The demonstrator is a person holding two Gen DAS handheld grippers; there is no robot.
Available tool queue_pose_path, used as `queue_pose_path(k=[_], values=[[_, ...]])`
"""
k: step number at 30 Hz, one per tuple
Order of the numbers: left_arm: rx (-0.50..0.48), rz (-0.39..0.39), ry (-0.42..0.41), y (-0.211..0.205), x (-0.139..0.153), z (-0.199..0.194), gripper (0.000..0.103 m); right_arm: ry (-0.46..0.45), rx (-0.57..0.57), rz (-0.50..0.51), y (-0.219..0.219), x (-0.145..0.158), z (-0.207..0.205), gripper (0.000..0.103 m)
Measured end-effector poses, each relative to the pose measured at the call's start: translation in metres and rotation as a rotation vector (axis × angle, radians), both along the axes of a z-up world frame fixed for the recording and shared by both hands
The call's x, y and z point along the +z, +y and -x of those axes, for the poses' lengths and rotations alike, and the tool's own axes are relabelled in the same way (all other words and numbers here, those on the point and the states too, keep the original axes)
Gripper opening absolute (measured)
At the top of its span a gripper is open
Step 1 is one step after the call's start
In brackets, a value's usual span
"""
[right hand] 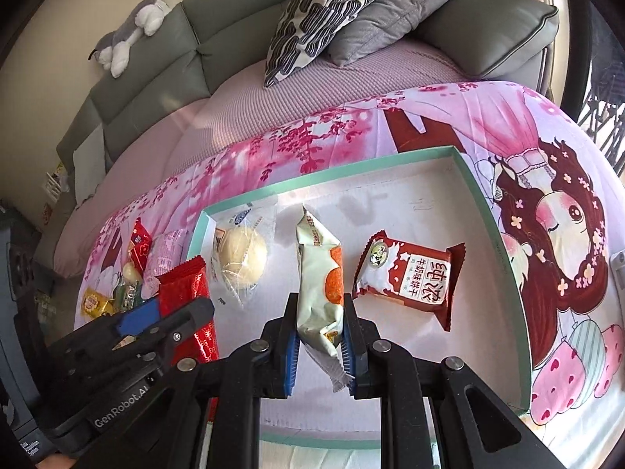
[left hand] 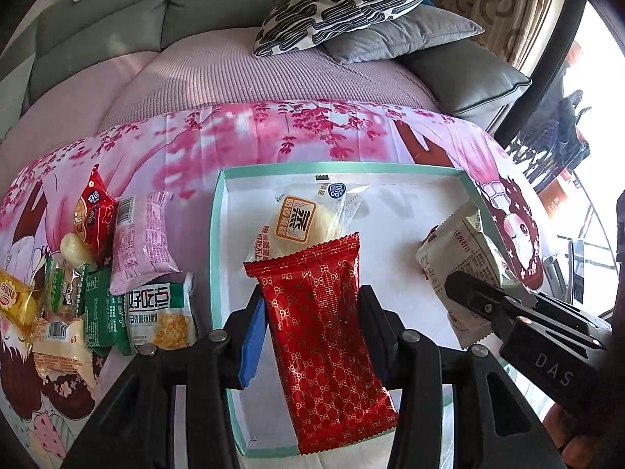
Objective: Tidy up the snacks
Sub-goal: 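Carry the red pack in left tool while right tool carries the cookie pack over the tray, then open left tool to drop the red pack while right tool releases the cookie pack in the tray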
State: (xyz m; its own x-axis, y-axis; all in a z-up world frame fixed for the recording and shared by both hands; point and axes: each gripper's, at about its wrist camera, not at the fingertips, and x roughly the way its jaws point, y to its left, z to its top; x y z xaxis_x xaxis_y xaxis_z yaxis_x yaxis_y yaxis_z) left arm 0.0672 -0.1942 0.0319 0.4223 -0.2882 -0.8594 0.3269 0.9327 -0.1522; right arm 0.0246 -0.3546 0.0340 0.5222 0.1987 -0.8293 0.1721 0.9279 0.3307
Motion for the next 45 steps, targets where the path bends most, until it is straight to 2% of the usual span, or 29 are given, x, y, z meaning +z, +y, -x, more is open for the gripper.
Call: queue_pose_path(k=[9, 25, 28, 30, 33, 35, 39, 41, 42, 45], values=[[-0.007, -0.023, 0.063, -0.003, -0.023, -0.005, 0.047, 0.094, 0.048, -0.006, 0.014, -0.029, -0.008, 0.020], [0.002, -0.040, 0.115, -0.007, -0.034, -0.007, 0.047, 0.134, 0.031, -0.003, 0.015, -0.036, -0.011, 0.022], [0.005, -0.044, 0.126, -0.007, -0.036, -0.008, 0.049, 0.142, 0.015, 0.007, 0.013, -0.036, -0.009, 0.029], [0.008, -0.048, 0.132, -0.007, -0.036, -0.008, 0.053, 0.151, 0.005, 0.022, 0.009, -0.037, -0.009, 0.042], [0.011, -0.060, 0.129, -0.008, -0.036, -0.009, 0.057, 0.167, -0.022, 0.050, 0.003, -0.039, -0.008, 0.054], [0.013, -0.069, 0.127, -0.007, -0.036, -0.009, 0.058, 0.164, -0.034, 0.038, 0.000, -0.039, -0.007, 0.059], [0.014, -0.081, 0.123, -0.007, -0.035, -0.009, 0.060, 0.166, -0.039, 0.055, -0.001, -0.040, -0.008, 0.062], [0.020, -0.085, 0.117, -0.006, -0.034, -0.009, 0.065, 0.165, -0.044, 0.055, -0.002, -0.040, -0.008, 0.063], [0.023, -0.082, 0.114, -0.005, -0.033, -0.009, 0.069, 0.164, -0.048, 0.058, -0.003, -0.039, -0.007, 0.063], [0.024, -0.055, 0.114, -0.002, -0.029, -0.009, 0.070, 0.155, -0.050, 0.061, -0.004, -0.037, -0.006, 0.066]])
